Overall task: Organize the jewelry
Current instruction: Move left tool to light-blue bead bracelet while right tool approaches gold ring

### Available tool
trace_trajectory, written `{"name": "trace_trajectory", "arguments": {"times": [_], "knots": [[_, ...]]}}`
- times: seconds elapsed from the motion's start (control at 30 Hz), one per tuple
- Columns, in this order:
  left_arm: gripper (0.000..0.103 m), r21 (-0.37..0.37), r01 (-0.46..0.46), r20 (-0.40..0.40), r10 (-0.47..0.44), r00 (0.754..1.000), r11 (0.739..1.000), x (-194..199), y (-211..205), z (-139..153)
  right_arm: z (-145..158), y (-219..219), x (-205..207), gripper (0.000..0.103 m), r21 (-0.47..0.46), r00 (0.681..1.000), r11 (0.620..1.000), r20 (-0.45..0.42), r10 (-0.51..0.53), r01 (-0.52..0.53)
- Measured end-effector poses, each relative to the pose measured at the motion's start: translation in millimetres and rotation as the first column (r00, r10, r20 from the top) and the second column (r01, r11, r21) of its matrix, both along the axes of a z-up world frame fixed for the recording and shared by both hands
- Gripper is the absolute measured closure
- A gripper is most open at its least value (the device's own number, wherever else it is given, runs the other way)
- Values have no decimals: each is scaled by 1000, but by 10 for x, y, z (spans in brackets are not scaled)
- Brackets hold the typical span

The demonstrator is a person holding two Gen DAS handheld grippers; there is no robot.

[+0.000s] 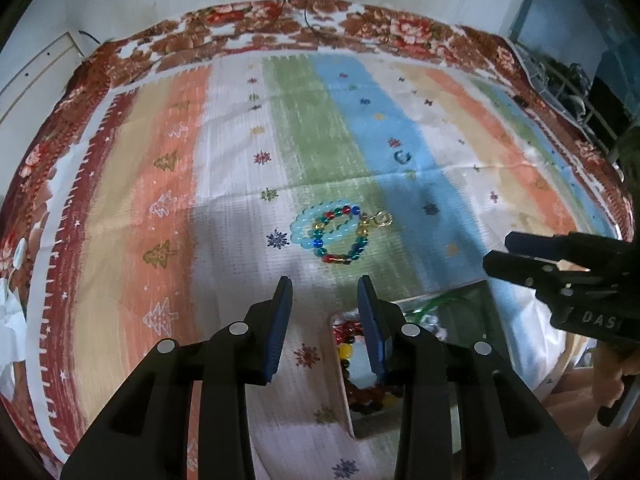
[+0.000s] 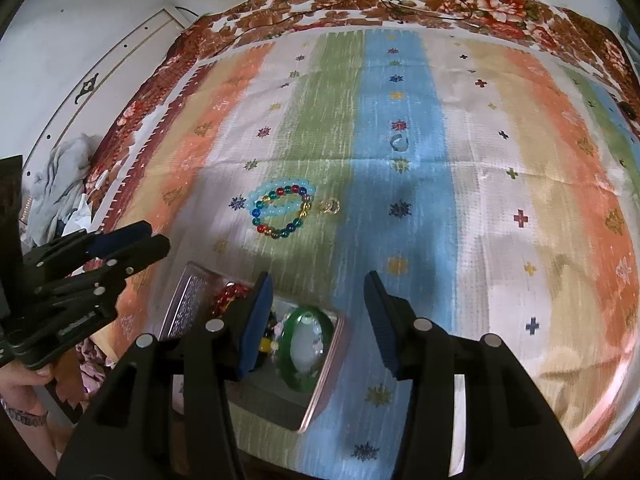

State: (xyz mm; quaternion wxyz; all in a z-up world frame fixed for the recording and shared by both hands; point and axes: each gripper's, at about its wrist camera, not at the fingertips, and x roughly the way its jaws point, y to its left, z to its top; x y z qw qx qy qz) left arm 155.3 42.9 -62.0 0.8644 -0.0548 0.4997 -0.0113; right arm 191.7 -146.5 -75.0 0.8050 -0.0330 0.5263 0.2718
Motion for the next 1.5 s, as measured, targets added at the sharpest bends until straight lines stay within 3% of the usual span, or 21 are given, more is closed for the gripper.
{"name": "trace_trajectory", "arguments": {"times": [0.57,1.1,1.5], "knots": [[68,85,70,-109,-60,992,994,640,-49,-443,-444,242,563,54,-43,994,999,-104,16,-20],[65,76,112,-173,-97,980,991,951,-27,-707,-747,484,925,54,-89,987,995,-156,29,-43],[77,93,144,-192,-124,973,985,1049,-33,-840,-904,634,1077,54,-116,985,991,-168,41,-61]]}}
